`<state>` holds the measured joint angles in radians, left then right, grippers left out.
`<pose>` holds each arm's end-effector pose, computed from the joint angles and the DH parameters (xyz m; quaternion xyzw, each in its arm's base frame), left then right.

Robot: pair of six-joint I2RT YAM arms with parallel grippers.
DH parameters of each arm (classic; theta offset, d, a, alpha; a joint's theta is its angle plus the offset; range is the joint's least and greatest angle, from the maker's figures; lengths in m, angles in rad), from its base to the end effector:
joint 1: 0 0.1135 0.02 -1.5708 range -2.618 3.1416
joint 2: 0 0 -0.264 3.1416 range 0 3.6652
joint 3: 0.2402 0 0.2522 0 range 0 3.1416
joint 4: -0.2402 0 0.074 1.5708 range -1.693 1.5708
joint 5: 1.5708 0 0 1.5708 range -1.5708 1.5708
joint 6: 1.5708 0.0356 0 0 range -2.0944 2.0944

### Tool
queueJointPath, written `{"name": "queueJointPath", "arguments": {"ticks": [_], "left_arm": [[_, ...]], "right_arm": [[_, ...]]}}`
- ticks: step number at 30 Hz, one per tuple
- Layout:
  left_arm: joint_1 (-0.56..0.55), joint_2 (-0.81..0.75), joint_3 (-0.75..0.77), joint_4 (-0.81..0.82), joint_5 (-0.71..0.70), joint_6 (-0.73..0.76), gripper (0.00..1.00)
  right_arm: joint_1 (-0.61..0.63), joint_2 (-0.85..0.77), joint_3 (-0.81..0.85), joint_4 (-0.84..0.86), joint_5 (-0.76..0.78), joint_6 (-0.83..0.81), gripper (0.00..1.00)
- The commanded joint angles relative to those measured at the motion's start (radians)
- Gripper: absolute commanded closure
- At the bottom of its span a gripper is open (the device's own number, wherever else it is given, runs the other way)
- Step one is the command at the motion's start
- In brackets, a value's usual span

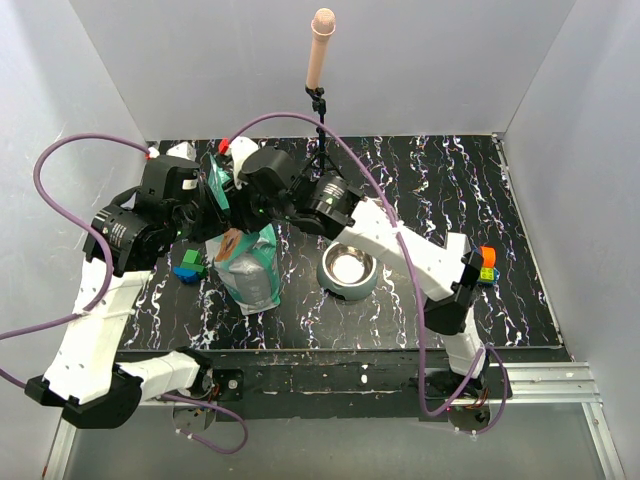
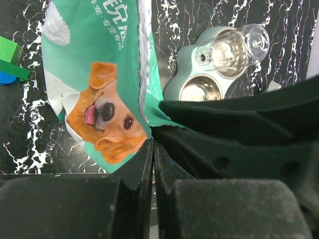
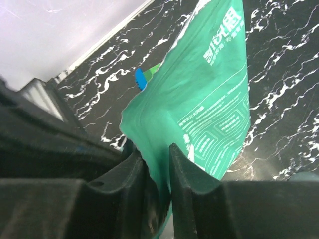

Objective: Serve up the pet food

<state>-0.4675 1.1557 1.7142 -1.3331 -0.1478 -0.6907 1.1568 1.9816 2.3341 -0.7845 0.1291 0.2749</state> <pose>0.1519 -0.0708 0.4594 -0.1308 0.9104 -0.1546 0.3608 0.1787 0.3954 0.4507 -0.3273 0.7749 0.3121 0.4416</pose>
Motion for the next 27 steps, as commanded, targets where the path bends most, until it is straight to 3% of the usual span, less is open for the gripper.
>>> {"name": "queueJointPath", "arguments": {"ticks": [1, 5, 11, 17, 23, 27], "left_arm": [[0.001, -0.011, 0.021, -0.067, 0.019, 0.013, 1.00], [0.001, 0.005, 0.018, -0.124, -0.054, -0.042, 1.00], [0.001, 0.052, 0.033, -0.268, -0.214, -0.145, 1.00], [0.001, -0.002, 0.002, -0.203, -0.188, -0.144, 1.00], [0.001, -0.025, 0.015, -0.097, -0.091, -0.122, 1.00], [0.001, 0.005, 0.054, -0.109, -0.139, -0.113, 0.84]], "right_arm": [[0.003, 0.068, 0.077, 0.008, 0.044, -0.022, 0.75], [0.003, 0.040, 0.074, -0.013, 0.159, -0.005, 0.99], [0.006, -0.030, 0.073, -0.116, 0.452, 0.081, 0.99], [0.004, -0.142, -0.059, -0.030, 0.333, 0.099, 0.99], [0.006, -0.127, -0.041, -0.004, 0.163, 0.087, 0.99], [0.007, -0.125, -0.028, -0.002, 0.129, 0.090, 0.99]]}}
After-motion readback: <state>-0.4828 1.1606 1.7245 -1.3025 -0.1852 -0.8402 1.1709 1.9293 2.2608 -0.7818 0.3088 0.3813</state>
